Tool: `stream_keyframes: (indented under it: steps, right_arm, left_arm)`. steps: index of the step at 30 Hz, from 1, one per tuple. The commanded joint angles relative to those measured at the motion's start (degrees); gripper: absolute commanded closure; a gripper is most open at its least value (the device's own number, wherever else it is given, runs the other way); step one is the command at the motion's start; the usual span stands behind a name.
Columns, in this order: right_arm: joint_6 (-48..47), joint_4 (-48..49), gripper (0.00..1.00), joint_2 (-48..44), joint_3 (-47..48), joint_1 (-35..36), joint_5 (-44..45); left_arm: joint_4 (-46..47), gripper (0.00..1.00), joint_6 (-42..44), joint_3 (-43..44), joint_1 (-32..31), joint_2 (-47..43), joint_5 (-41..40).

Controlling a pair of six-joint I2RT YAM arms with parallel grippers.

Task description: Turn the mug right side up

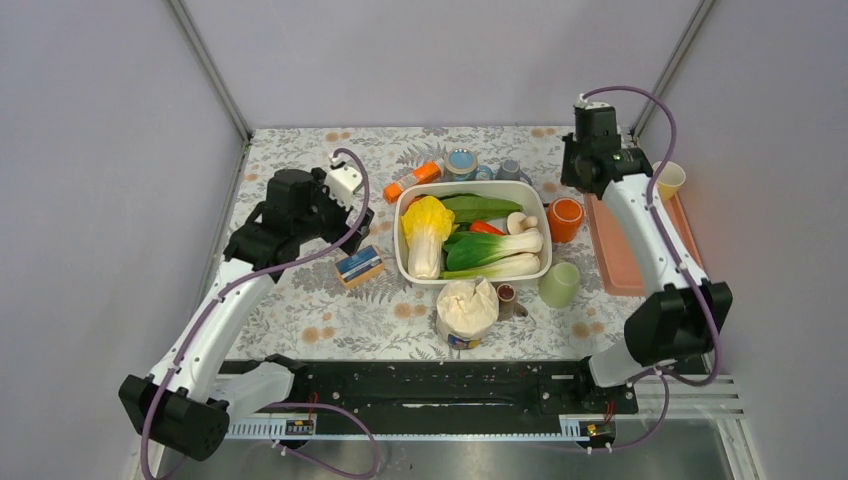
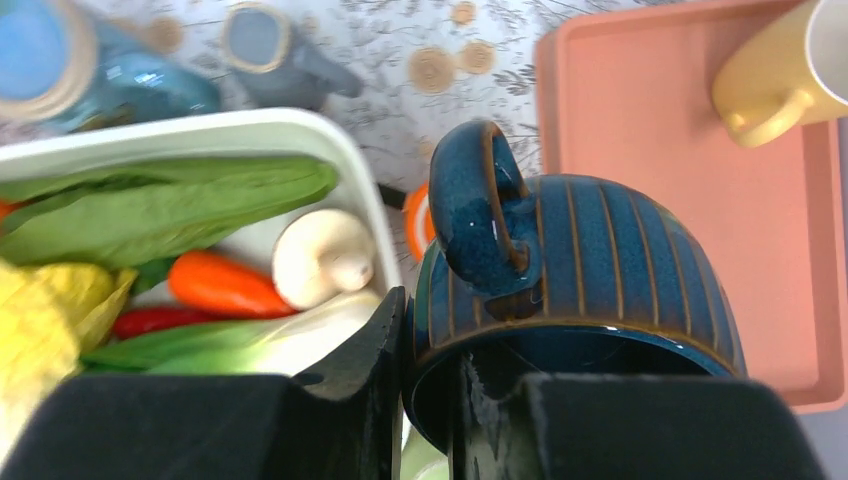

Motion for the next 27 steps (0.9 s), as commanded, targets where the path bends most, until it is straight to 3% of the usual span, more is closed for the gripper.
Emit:
stream_keyframes:
  steps: [1, 16, 21, 27]
  right_arm:
    - [-2.3, -0.3, 1.0, 7.3, 7.7, -6.3, -0.4]
    - [-3.3, -4.1, 1.0, 35.6, 28.7, -17.7, -9.2]
    - [-1.4, -5.7, 1.0, 43.2, 35.5, -21.1, -15.8]
    - [-0.7, -11.2, 1.0, 49.2, 43.6, -22.4, -13.4]
  left_arm:
    - [0.1, 0.01, 3.2, -2.7, 0.2, -1.7, -4.7]
    - [1.9, 0.01, 4.1, -6.3, 0.2, 2.9, -5.7]
    - [1.8, 0.01, 4.5, -6.7, 0.2, 4.3, -6.0]
    - [1.9, 0.01, 4.7, -6.7, 0.3, 5.8, -5.9]
